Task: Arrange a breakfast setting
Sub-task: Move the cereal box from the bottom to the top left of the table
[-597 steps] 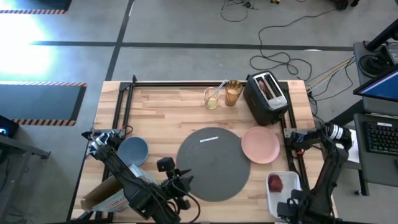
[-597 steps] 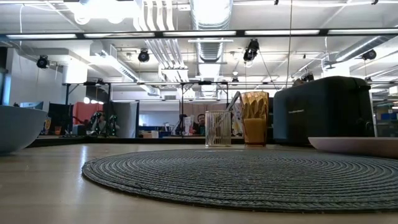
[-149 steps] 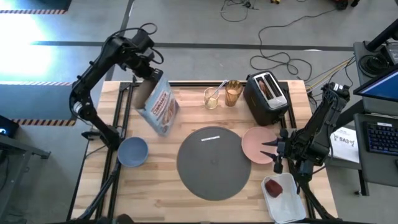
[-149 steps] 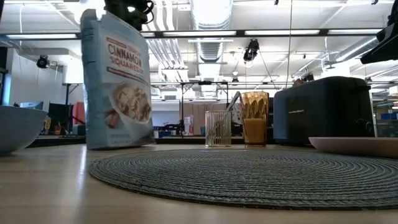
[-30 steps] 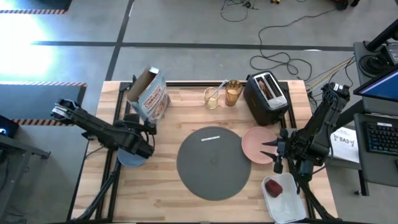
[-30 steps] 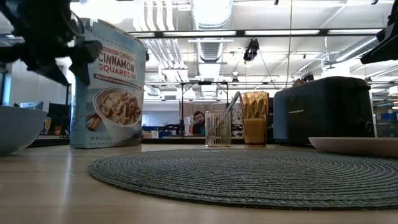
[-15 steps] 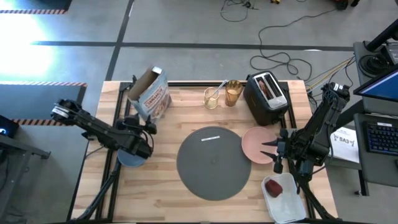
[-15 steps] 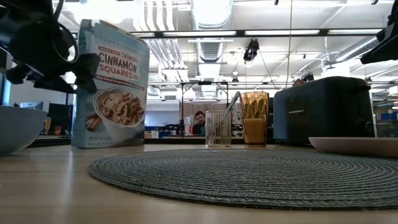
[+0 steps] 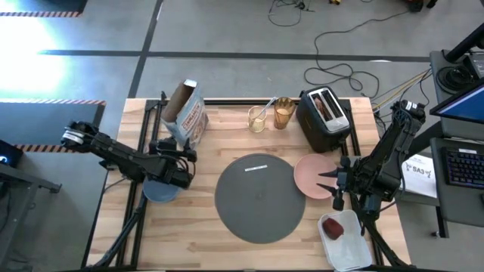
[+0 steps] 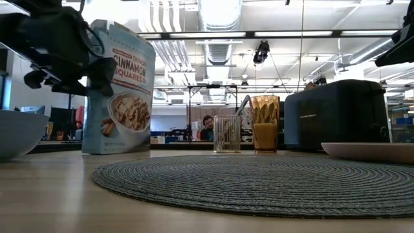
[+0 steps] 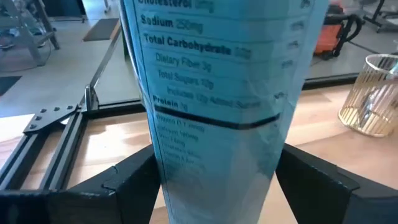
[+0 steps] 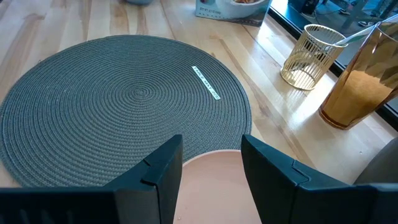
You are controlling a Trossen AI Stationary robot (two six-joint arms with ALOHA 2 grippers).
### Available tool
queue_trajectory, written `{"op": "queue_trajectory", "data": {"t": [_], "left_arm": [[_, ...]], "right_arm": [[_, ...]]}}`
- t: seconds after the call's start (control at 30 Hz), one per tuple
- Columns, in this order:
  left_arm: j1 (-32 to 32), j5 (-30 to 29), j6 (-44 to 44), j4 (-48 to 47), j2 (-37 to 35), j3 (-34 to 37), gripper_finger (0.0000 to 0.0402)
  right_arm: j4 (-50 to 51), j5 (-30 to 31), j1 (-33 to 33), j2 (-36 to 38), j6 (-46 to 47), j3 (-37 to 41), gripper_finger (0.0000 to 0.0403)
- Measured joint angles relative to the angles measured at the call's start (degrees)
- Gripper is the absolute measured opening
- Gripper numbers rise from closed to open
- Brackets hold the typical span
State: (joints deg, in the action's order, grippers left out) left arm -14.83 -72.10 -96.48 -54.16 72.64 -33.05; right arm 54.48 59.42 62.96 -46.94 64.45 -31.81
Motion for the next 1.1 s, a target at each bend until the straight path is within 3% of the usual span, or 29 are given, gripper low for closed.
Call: {"op": "queue_trajectory", "data": {"t": [0.23,0.63,0.83,1.1], "left_arm": [[5.0,-1.5,3.5,5.7,0.0,1.8,0.0234],[6.3,-0.4,4.1,6.6,0.0,0.3,0.0112],[8.5,-0.3,1.9,3.2,0.0,0.2,0.0104],[11.5,1.2,-8.7,-8.5,0.0,0.2,0.0106]], "right_arm": [[0.0,0.0,0.0,0.0,0.0,0.0,0.0155],[0.0,0.0,0.0,0.0,0.0,0.0,0.0155],[0.0,0.0,0.0,0.0,0.0,0.0,0.0155],[0.0,0.0,0.0,0.0,0.0,0.0,0.0155]]}}
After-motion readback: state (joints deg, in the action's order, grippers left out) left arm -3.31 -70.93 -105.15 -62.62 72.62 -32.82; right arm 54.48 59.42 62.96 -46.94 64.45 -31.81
